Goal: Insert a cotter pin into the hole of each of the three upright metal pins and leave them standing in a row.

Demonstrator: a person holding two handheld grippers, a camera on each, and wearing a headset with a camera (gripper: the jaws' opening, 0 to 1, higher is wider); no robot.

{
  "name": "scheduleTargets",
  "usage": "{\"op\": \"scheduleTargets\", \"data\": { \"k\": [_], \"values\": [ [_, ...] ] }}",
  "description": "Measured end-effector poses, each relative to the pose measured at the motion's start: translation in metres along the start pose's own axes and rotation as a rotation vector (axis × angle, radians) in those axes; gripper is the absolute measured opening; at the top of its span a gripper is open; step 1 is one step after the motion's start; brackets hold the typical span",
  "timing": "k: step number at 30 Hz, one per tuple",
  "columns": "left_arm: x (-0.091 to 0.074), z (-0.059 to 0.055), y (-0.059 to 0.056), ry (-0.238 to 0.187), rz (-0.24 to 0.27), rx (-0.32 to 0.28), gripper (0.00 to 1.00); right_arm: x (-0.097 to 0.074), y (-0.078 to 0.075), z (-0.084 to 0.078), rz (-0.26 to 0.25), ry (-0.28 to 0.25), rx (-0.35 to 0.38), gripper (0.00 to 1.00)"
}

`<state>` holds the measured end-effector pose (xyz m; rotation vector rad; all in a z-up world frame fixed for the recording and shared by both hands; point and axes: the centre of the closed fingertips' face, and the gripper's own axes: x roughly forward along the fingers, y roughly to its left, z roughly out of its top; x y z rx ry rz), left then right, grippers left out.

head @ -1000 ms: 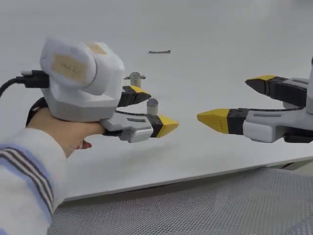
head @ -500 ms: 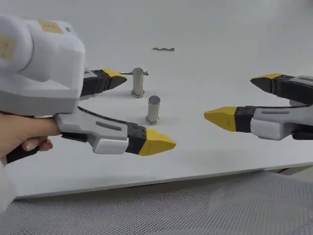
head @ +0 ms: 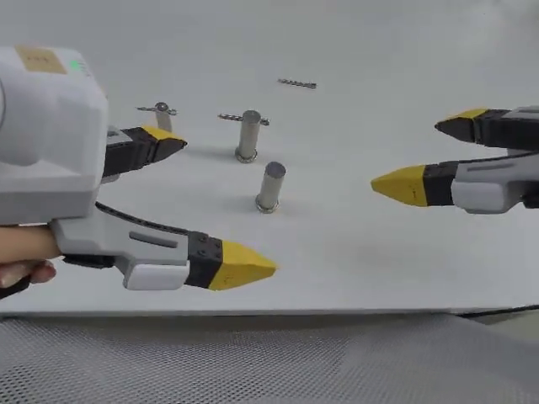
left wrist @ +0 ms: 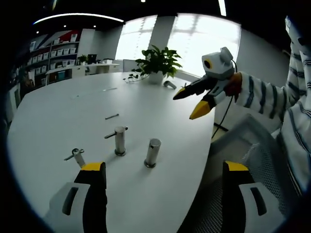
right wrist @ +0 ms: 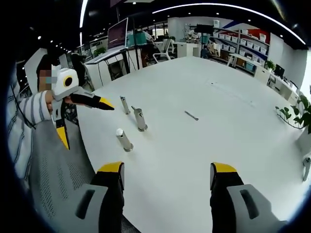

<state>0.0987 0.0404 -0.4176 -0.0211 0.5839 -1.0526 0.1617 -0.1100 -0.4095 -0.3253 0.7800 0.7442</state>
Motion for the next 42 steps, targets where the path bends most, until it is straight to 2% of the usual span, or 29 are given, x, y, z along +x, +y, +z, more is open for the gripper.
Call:
{"op": "scheduleTargets", "data": {
  "k": [2,4,10,13,17,20,23,25,28,31,35,38,42],
  "values": [
    [0.002,0.006,-0.003,-0.039,0.003,-0.010,0.99,0.004,-0.007,0.006,0.008,0.025,-0.042,0.70],
    [0.002,0.007,-0.001,-0.044,0.011,-0.014,0.99,0.008,-0.012,0.014,0.020,0.035,-0.072,0.69],
    [0.001,0.005,0.002,-0.034,0.025,-0.010,0.99,0.023,-0.022,0.037,0.065,0.091,-0.218,0.62],
    [0.000,0.006,0.001,-0.052,0.022,-0.027,0.98,0.032,-0.027,0.048,0.083,0.111,-0.264,0.60],
    [0.001,0.003,0.000,-0.061,0.022,-0.055,0.97,0.050,-0.037,0.062,0.097,0.140,-0.334,0.59],
    [0.001,-0.001,0.000,-0.050,0.024,-0.064,0.97,0.063,-0.043,0.070,0.112,0.175,-0.398,0.56],
    [0.002,-0.004,-0.002,-0.041,0.019,-0.067,0.97,0.073,-0.046,0.073,0.130,0.227,-0.448,0.53],
    [0.002,-0.005,-0.001,-0.041,0.015,-0.083,0.96,0.083,-0.043,0.080,0.154,0.232,-0.510,0.49],
    [0.002,-0.003,0.002,-0.058,0.024,-0.097,0.95,0.097,-0.041,0.084,0.176,0.250,-0.540,0.42],
    [0.000,-0.001,0.006,-0.063,0.034,-0.112,0.94,0.114,-0.042,0.088,0.189,0.256,-0.549,0.39],
    [0.000,0.000,0.009,-0.068,0.043,-0.115,0.94,0.134,-0.046,0.081,0.193,0.313,-0.565,0.31],
    [0.000,-0.002,0.008,-0.062,0.042,-0.119,0.94,0.147,-0.050,0.079,0.186,0.330,-0.587,0.25],
    [0.000,-0.002,0.008,-0.064,0.038,-0.119,0.94,0.159,-0.057,0.075,0.187,0.359,-0.551,0.16]
  ]
}}
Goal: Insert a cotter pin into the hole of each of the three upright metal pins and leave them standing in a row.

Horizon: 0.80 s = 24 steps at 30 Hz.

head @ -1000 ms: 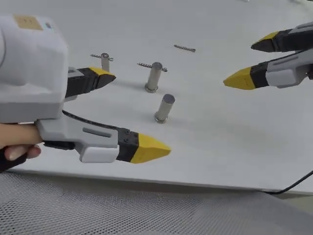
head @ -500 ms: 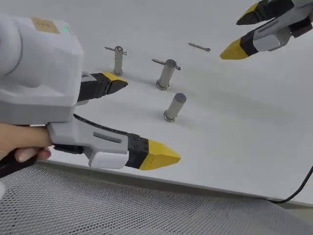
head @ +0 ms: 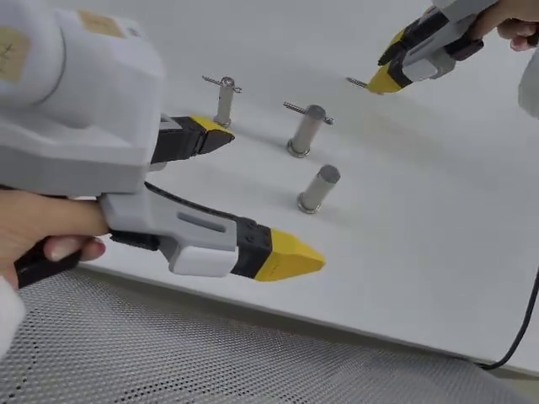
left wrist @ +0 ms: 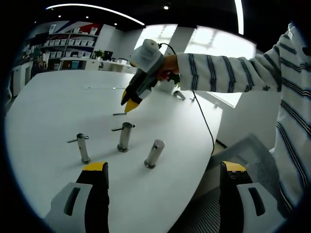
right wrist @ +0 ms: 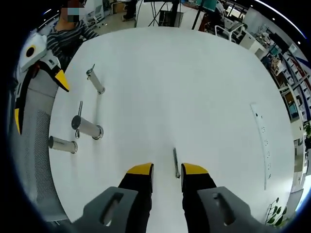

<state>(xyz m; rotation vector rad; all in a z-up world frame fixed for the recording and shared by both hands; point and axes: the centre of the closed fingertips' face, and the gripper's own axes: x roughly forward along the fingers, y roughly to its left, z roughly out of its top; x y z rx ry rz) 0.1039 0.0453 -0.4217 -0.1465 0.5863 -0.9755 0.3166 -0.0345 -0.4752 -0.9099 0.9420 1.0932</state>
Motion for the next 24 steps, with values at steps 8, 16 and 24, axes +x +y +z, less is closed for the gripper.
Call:
{"op": "scheduleTargets", "data": {
  "k": [8,16,24],
  "values": [
    [0.000,0.001,0.001,-0.010,-0.007,-0.019,0.94,0.013,-0.001,-0.013,0.001,0.051,0.034,0.07],
    [-0.001,0.003,0.002,-0.008,-0.004,-0.012,0.92,0.019,-0.002,-0.016,0.011,0.077,0.057,0.01],
    [-0.002,0.002,0.002,-0.001,-0.013,-0.009,0.90,0.018,-0.001,-0.016,0.022,0.104,-0.004,0.00]
  ]
}}
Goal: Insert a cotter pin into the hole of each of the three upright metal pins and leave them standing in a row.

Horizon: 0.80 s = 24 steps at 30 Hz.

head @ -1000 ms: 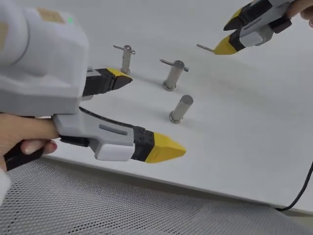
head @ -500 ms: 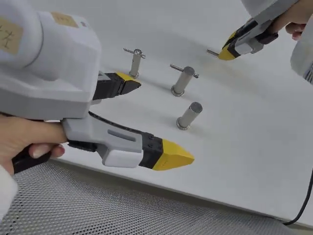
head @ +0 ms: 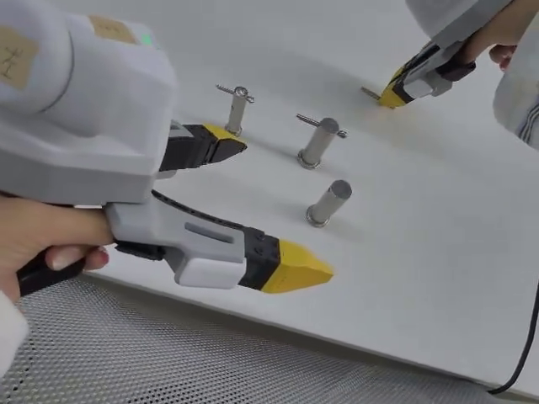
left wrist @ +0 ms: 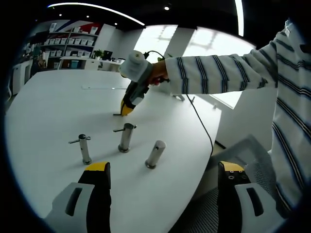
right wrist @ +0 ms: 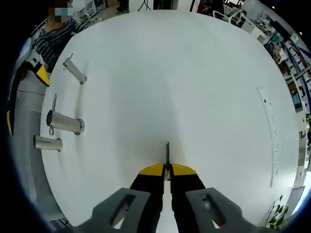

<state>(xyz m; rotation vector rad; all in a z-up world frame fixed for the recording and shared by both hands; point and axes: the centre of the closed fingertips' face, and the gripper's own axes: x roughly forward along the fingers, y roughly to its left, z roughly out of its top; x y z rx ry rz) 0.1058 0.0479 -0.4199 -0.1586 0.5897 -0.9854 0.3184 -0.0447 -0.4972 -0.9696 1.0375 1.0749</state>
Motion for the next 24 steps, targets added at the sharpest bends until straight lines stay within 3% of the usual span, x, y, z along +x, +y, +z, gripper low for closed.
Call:
{"op": "scheduleTargets", "data": {
  "k": [1,5,6,13,16,24],
  "values": [
    [0.000,-0.001,0.000,0.002,0.000,0.000,0.90,0.000,0.000,0.000,-0.002,0.007,-0.034,0.00],
    [-0.001,-0.005,0.002,0.012,-0.005,-0.010,0.90,0.001,0.001,0.002,-0.009,0.025,-0.047,0.00],
    [-0.001,-0.005,0.001,0.015,-0.009,-0.011,0.90,0.000,0.000,0.001,-0.009,0.026,-0.094,0.00],
    [-0.003,-0.001,-0.002,0.013,-0.018,-0.019,0.90,0.002,-0.008,-0.001,-0.020,-0.022,-0.048,0.00],
    [-0.004,0.002,-0.003,0.013,-0.016,-0.010,0.90,0.002,-0.010,-0.004,-0.035,-0.009,-0.066,0.00],
    [-0.005,0.002,-0.009,0.018,-0.017,0.005,0.90,-0.023,-0.011,0.015,-0.072,-0.080,-0.121,0.00]
  ]
}}
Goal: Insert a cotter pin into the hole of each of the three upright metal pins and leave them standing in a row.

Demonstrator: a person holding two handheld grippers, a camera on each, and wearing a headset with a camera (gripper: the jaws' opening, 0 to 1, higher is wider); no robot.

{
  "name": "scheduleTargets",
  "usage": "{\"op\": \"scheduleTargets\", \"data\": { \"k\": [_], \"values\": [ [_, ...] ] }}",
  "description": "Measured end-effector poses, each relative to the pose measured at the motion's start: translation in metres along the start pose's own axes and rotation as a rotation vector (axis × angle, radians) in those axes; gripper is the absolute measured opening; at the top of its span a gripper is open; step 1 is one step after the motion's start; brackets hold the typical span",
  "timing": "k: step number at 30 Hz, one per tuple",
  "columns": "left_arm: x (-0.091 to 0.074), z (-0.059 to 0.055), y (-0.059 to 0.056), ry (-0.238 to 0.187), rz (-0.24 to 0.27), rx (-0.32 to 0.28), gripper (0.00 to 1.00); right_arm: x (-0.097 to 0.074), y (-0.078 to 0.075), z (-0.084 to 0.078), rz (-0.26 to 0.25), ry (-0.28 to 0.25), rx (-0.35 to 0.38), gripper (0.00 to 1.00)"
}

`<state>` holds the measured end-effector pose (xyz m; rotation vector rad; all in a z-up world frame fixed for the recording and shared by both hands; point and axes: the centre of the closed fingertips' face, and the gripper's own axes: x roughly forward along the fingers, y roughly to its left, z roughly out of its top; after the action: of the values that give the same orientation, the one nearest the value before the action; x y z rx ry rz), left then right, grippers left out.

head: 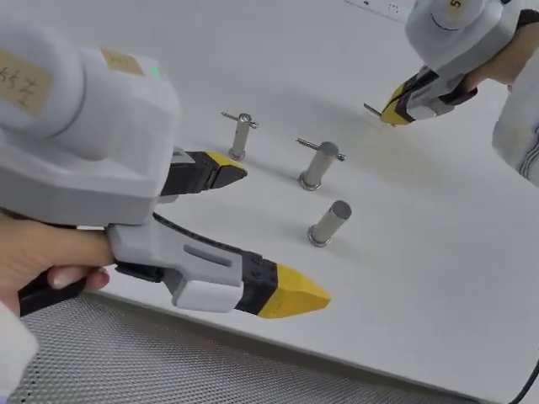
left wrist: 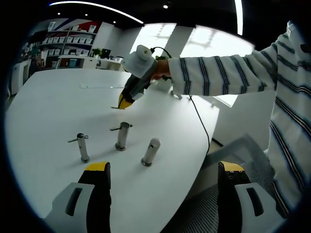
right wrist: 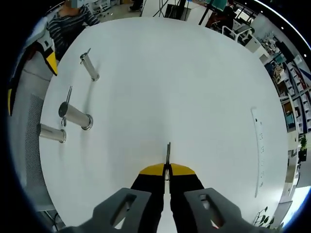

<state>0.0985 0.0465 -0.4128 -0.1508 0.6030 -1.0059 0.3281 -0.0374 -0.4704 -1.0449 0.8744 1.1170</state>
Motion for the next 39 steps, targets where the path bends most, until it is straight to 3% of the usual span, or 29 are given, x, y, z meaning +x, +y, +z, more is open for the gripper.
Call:
{"op": "scheduleTargets", "data": {
  "k": [4,6,8,10,13,18,19,21,23,26,29,33,36,39],
  "values": [
    [0.002,0.005,-0.004,-0.026,-0.003,0.032,0.90,-0.019,0.006,0.016,-0.002,-0.071,-0.023,0.00],
    [0.002,0.007,-0.005,-0.029,-0.007,0.032,0.90,-0.036,0.017,0.021,-0.019,-0.087,-0.046,0.00],
    [0.003,0.008,-0.005,-0.029,-0.007,0.036,0.89,-0.042,0.014,0.024,-0.031,-0.111,-0.059,0.00],
    [0.004,0.009,-0.005,-0.028,-0.009,0.035,0.89,-0.058,0.029,0.027,-0.044,-0.128,-0.068,0.00],
    [0.004,0.013,-0.005,-0.033,-0.008,0.032,0.88,-0.070,0.030,0.030,-0.102,-0.153,-0.125,0.00],
    [0.005,0.022,-0.002,-0.060,-0.006,0.005,0.87,-0.087,0.040,0.037,-0.145,-0.230,-0.122,0.00],
    [0.005,0.023,-0.002,-0.063,-0.007,0.000,0.87,-0.092,0.051,0.039,-0.151,-0.244,-0.127,0.00],
    [0.005,0.027,0.000,-0.072,-0.005,-0.008,0.87,-0.100,0.060,0.046,-0.156,-0.300,-0.110,0.00],
    [0.005,0.032,0.001,-0.083,-0.005,-0.017,0.85,-0.107,0.065,0.049,-0.181,-0.320,-0.124,0.00],
    [0.005,0.040,0.001,-0.104,-0.011,-0.019,0.80,-0.113,0.075,0.051,-0.205,-0.337,-0.144,0.00],
    [0.008,0.042,0.002,-0.095,-0.017,-0.021,0.77,-0.115,0.091,0.059,-0.199,-0.403,-0.173,0.00],
    [0.011,0.045,0.003,-0.094,-0.023,-0.041,0.74,-0.116,0.111,0.062,-0.207,-0.415,-0.206,0.00],
    [0.012,0.051,0.003,-0.120,-0.036,-0.081,0.70,-0.118,0.125,0.067,-0.222,-0.433,-0.245,0.00],
    [0.012,0.058,0.005,-0.149,-0.045,-0.121,0.64,-0.117,0.136,0.069,-0.202,-0.430,-0.267,0.00]
  ]
}}
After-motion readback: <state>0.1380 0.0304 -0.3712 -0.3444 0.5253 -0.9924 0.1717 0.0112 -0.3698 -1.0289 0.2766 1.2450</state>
